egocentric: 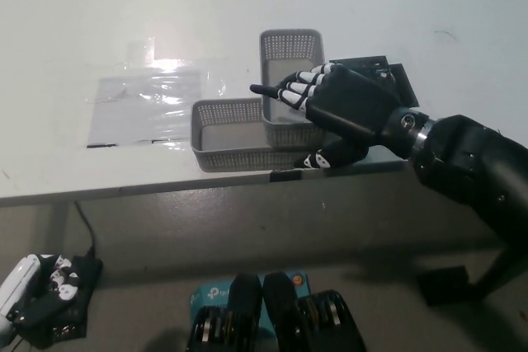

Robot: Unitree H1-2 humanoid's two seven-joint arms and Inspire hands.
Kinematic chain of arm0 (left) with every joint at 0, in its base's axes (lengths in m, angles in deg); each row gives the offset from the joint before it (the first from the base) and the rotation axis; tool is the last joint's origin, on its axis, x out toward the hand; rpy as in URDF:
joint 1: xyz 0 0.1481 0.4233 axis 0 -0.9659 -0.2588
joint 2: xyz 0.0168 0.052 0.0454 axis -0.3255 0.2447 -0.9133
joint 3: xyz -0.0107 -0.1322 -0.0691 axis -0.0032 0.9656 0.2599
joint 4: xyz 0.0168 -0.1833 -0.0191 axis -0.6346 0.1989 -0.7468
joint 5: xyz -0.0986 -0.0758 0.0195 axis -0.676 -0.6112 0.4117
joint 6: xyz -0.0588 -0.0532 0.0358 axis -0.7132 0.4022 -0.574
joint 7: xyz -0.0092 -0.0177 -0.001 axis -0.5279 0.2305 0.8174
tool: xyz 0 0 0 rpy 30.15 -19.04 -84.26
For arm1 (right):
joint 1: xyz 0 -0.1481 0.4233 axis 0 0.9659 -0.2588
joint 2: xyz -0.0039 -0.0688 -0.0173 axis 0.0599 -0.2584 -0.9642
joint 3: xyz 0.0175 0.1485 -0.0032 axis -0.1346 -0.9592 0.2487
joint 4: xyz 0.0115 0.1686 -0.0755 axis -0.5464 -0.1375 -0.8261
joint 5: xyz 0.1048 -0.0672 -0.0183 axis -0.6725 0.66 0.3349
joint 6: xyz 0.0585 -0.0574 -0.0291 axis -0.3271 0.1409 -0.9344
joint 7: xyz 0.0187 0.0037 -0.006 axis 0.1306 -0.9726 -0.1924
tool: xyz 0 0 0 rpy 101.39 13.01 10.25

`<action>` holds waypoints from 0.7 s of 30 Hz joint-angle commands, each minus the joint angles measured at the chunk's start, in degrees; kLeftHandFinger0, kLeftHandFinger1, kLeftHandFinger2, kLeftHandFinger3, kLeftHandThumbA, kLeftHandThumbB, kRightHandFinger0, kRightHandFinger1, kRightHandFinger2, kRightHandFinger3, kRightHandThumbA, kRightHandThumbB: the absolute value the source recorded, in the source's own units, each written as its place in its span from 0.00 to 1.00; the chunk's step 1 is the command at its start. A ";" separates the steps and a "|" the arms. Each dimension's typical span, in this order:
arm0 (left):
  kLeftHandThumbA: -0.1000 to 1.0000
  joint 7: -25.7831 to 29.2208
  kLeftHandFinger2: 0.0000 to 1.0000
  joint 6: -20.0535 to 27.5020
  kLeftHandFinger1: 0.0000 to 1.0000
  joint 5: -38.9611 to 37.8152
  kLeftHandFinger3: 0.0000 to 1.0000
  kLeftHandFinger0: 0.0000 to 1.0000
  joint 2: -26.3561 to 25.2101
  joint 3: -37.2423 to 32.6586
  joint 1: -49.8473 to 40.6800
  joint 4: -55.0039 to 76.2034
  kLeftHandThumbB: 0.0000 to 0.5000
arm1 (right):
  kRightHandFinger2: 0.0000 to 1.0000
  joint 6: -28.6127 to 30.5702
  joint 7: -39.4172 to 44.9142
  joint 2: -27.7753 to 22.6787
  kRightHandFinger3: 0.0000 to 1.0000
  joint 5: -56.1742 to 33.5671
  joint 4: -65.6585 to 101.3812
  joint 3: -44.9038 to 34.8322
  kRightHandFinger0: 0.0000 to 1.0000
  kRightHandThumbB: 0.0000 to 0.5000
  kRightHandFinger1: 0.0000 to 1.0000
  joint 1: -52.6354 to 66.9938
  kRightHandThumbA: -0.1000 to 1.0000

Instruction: The robot uses its right hand to pick up the grey box kept on the middle on the desk and place it on top of another box next to it in a right angle

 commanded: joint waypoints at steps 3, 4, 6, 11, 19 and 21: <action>0.00 -0.23 0.08 1.09 0.01 0.08 0.20 0.00 -0.92 0.03 -0.14 0.00 1.00 | 1.00 -4.40 13.91 -6.53 1.00 -7.10 15.44 -7.73 0.66 0.77 1.00 0.78 0.91; 0.00 -0.34 0.08 1.12 0.02 -0.06 0.19 0.00 -1.00 0.01 -0.03 -0.09 1.00 | 1.00 -4.05 13.73 -8.18 1.00 -9.24 17.40 -10.05 0.71 0.82 1.00 0.92 0.91; 0.00 -0.28 0.10 1.58 0.02 -0.06 0.20 0.01 -1.02 -0.08 0.04 -0.69 1.00 | 1.00 -3.20 13.37 -9.32 1.00 -9.91 19.37 -13.09 0.69 0.84 1.00 1.43 0.89; 0.00 -0.31 0.07 1.41 0.00 -1.16 0.17 0.00 -0.30 0.23 -1.03 -1.06 1.00 | 1.00 -4.19 16.80 -11.30 1.00 -11.69 23.79 -18.26 0.70 0.83 1.00 3.80 0.99; 0.00 -0.23 0.01 2.93 0.00 -1.21 0.17 0.00 0.04 0.14 -1.63 -1.85 1.00 | 1.00 -12.01 20.85 -13.94 1.00 -18.05 36.30 -28.83 0.93 0.82 1.00 10.75 0.98; 0.00 -0.16 0.03 1.94 0.01 -0.99 0.18 0.01 0.06 0.02 -1.55 -1.43 1.00 | 1.00 -16.82 21.16 -12.48 1.00 -19.99 41.14 -32.75 0.89 0.81 1.00 14.87 0.93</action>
